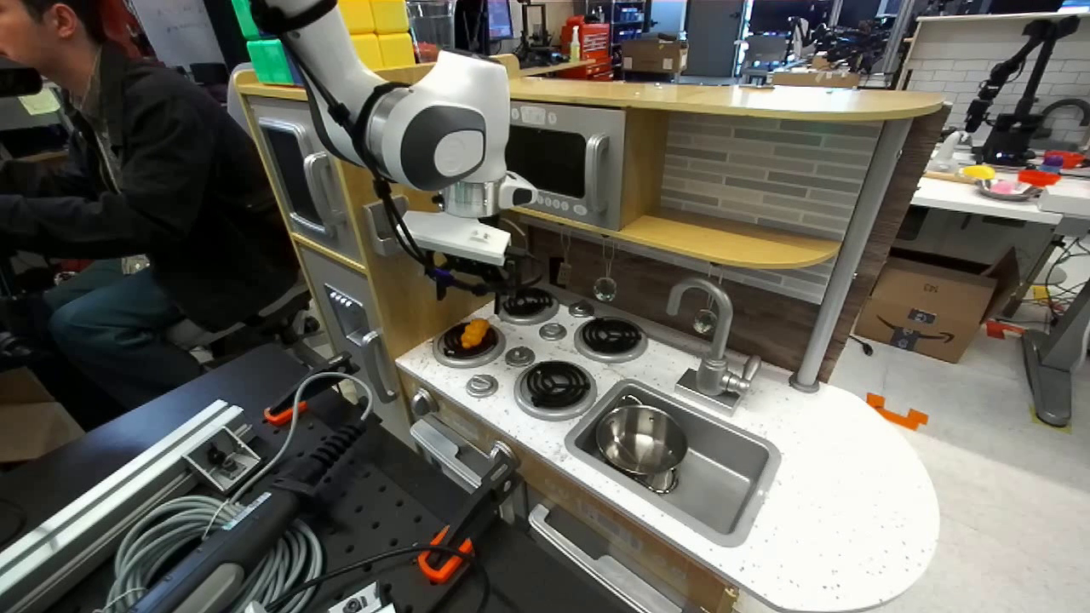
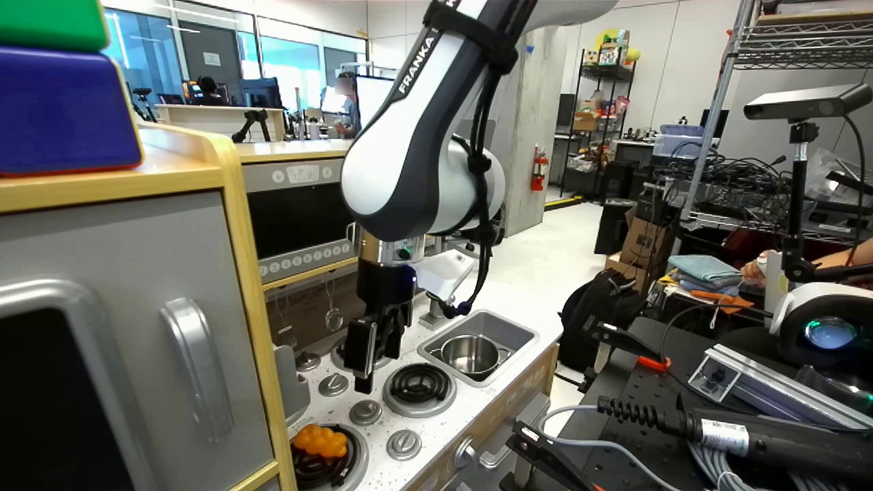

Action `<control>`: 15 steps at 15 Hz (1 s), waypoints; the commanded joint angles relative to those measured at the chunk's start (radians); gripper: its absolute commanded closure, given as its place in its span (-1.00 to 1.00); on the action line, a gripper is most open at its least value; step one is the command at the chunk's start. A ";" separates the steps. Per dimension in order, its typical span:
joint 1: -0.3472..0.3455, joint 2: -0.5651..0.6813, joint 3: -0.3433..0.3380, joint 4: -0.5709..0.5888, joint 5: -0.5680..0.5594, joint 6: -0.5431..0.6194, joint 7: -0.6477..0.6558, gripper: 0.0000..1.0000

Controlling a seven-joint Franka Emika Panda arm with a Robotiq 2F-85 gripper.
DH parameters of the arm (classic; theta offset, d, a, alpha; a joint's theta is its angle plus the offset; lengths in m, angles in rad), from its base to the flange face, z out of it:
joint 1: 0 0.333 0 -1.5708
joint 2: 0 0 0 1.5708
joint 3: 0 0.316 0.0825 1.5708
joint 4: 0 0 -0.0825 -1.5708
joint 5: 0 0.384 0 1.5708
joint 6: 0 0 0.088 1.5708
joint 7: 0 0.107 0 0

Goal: Move the orange on the stove to the silver pot

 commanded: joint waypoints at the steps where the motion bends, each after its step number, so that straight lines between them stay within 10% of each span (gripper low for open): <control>1: -0.017 0.032 0.026 0.023 -0.042 0.059 0.023 -1.00; 4: -0.079 0.053 0.104 0.040 -0.005 -0.031 -0.025 -1.00; 15: 0.004 0.133 0.005 0.136 -0.053 -0.044 0.129 -1.00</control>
